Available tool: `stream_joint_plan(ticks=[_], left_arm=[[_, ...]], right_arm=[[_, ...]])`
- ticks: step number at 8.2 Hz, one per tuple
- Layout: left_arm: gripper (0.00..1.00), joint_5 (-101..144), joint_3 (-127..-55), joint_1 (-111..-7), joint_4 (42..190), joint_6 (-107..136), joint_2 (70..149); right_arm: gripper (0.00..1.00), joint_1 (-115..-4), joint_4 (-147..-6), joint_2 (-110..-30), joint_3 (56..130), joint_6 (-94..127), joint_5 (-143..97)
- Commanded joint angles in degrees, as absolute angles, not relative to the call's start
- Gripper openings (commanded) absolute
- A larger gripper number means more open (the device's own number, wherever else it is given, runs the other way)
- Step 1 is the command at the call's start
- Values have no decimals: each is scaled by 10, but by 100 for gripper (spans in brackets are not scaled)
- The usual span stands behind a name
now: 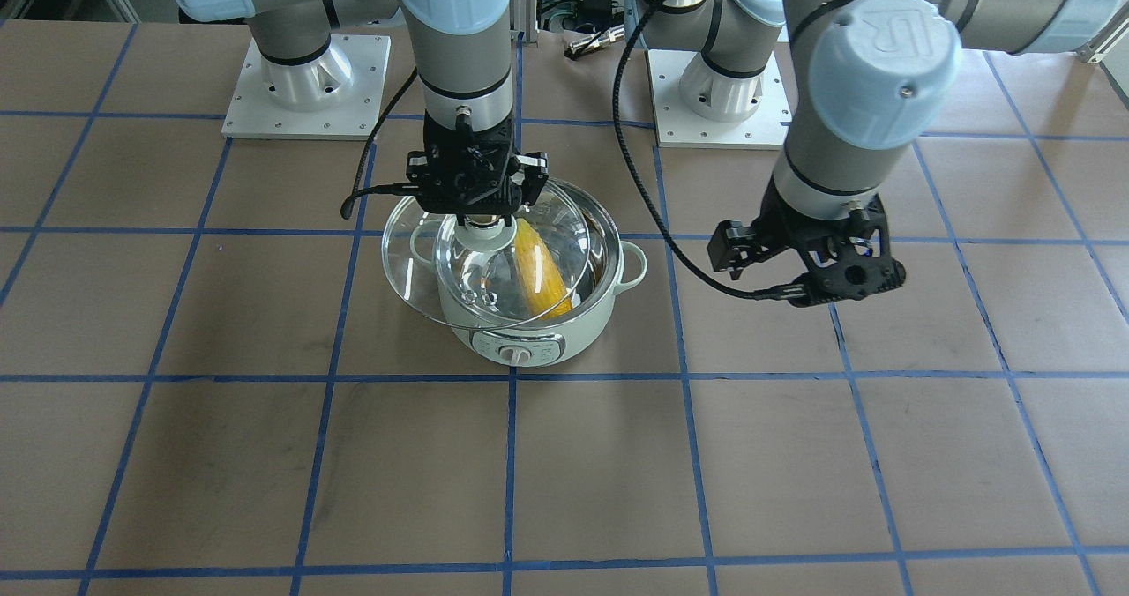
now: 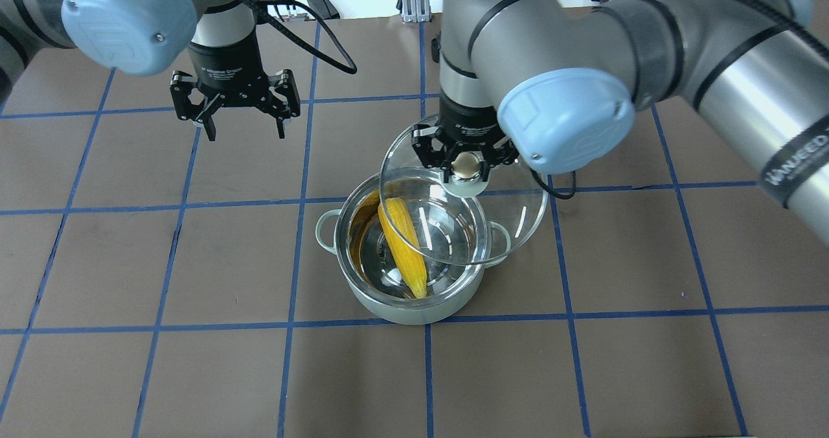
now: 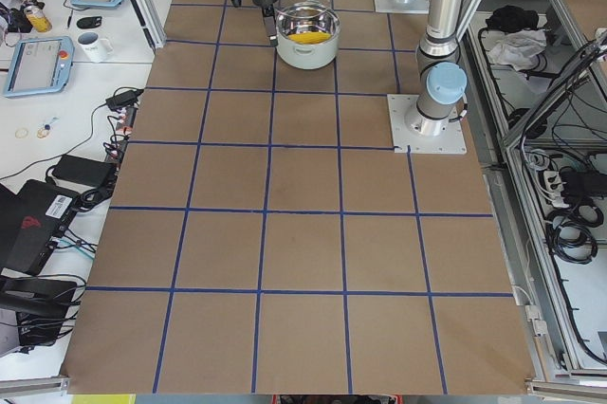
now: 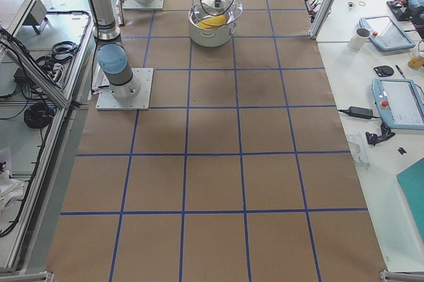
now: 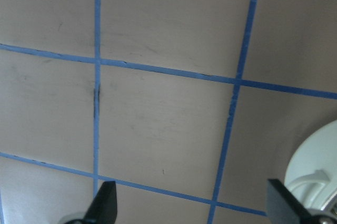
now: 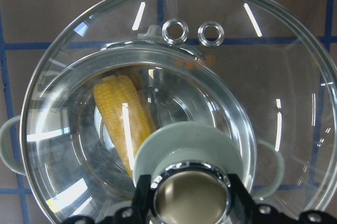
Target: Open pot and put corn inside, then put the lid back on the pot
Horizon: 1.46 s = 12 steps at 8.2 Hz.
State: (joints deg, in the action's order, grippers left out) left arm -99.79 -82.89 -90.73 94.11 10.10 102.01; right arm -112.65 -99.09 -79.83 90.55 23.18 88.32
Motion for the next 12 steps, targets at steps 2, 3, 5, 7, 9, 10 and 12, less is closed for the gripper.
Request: stream_joint_plan(ticks=[2, 3, 5, 7, 9, 10, 12], left_arm=[[100, -994, -830, -826, 937, -38, 1005], [100, -964, -829, -827, 936, -27, 1003], [100, -937, -835, -836, 914, 9, 987], [100, -941, -833, -848, 904, 47, 975], [100, -938, -834, -867, 903, 79, 962], [100, -936, -833, -879, 898, 80, 963], [100, -941, -833, -903, 897, 72, 961]], right_arm=[[34, -1163, -1007, -765, 909, 261, 861], [34, -1163, -1006, -764, 911, 263, 860], [33, -1167, -998, -756, 913, 263, 860], [33, -1167, -998, -756, 913, 263, 860], [33, -1167, -999, -756, 914, 266, 860], [33, -1167, -998, -755, 914, 266, 860], [33, -1167, -998, -755, 915, 266, 860]])
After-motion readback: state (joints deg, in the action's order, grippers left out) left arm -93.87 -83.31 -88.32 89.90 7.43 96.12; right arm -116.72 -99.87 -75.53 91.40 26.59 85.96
